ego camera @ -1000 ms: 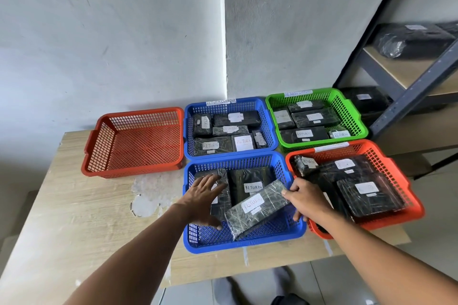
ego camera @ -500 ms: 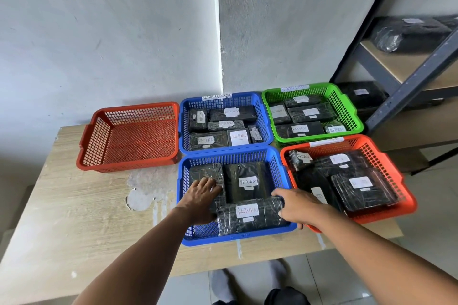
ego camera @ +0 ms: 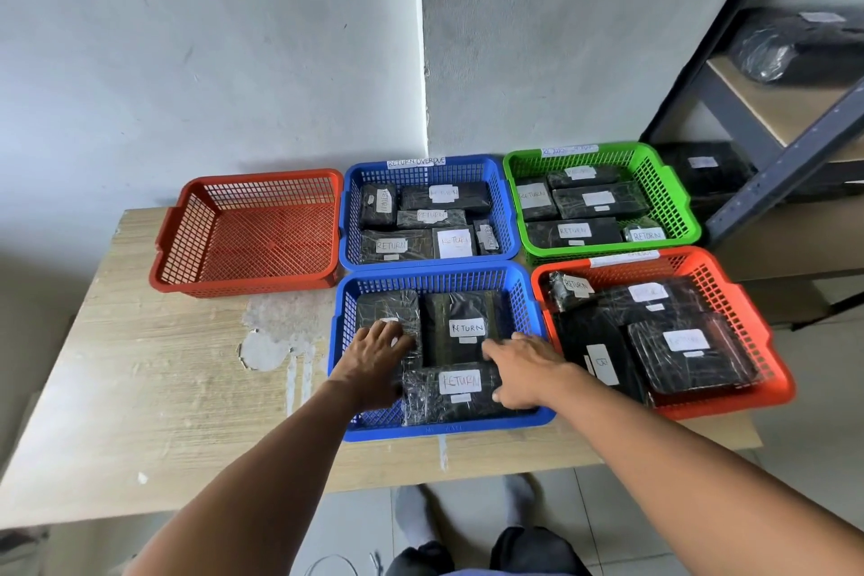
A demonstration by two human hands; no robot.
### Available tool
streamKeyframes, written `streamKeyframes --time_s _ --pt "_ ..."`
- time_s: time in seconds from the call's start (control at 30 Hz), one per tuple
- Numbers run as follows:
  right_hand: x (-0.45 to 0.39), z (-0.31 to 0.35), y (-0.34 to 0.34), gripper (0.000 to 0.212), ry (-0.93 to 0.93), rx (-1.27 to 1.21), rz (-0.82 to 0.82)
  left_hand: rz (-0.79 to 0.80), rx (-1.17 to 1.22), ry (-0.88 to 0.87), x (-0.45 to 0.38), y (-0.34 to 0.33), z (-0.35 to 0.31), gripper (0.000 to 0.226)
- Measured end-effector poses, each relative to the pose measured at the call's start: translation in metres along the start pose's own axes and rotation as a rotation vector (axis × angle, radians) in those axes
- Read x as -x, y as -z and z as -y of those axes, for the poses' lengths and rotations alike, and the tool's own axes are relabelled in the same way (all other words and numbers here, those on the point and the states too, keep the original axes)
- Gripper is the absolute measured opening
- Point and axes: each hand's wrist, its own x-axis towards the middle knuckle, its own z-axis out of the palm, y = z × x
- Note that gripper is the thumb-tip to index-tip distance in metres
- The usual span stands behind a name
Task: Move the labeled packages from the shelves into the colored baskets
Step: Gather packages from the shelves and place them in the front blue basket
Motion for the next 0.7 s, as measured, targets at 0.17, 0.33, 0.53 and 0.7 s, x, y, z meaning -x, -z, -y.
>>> streamKeyframes --time_s 0.17,0.33,0.53,0.7 --pt "0.001 -0.01 0.004 0.046 0.098 -0.138 -0.019 0.032 0.054 0.053 0.001 -0.003 0.005 0.074" --pt "-0.004 -0.02 0.006 0.037 0.106 -0.266 0.083 0.014 0.072 0.098 0.006 -0.007 0.004 0.074" --pt "-0.01 -0.03 0.016 0.032 0.11 -0.349 0.11 -0.028 0.053 0.085 0.007 -0.011 0.004 0.079" --pt "-0.009 -0.038 0.021 0.032 0.088 -0.385 0.052 0.003 0.086 -0.02 -0.002 0.008 0.006 0.076"
